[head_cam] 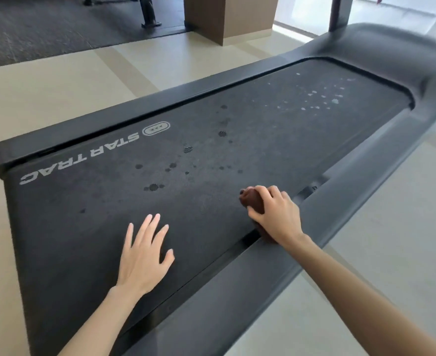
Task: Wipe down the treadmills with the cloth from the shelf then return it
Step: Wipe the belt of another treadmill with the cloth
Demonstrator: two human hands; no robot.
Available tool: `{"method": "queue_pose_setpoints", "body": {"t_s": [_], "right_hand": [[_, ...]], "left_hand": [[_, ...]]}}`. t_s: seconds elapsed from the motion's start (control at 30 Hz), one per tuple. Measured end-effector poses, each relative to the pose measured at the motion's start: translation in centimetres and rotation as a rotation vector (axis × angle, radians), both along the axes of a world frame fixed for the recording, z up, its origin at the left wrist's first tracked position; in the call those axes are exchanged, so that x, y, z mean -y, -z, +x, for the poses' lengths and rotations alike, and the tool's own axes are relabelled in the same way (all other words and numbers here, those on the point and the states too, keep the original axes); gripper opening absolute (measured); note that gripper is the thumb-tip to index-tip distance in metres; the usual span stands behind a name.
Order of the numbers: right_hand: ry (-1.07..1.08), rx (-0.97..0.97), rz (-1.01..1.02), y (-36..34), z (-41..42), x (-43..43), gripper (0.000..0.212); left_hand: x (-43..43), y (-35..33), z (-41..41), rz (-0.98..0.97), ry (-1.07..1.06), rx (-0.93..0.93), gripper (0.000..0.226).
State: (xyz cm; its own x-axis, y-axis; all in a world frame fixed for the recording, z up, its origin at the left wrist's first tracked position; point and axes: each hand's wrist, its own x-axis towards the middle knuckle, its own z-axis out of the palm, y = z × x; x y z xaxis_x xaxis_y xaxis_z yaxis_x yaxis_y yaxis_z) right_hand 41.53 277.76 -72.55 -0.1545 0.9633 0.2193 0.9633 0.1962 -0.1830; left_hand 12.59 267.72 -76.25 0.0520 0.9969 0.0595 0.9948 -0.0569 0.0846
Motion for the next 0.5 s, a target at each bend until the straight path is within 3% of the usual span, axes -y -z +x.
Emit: {"method": "queue_pose_setpoints", "body": {"t_s": [0.13,0.23,0.5], "right_hand": [[-0.084,0.188,-0.128,1.4,3.8,1.0,0.045],[-0.113,0.248,-0.097,2.8,5.2,-1.3,0.043],[0.453,0.254,-0.09,2.6,14.7,-13.9,0.043]], "left_hand": [[-7.0,-0.2,7.6,-0.043,0.192,0.041,0.062],[-10.4,1.3,10.5,-0.091,0.226,0.016,0.063],[-11.4,2.8,10.5,-0.034,0.208,0.142,0.061]]}}
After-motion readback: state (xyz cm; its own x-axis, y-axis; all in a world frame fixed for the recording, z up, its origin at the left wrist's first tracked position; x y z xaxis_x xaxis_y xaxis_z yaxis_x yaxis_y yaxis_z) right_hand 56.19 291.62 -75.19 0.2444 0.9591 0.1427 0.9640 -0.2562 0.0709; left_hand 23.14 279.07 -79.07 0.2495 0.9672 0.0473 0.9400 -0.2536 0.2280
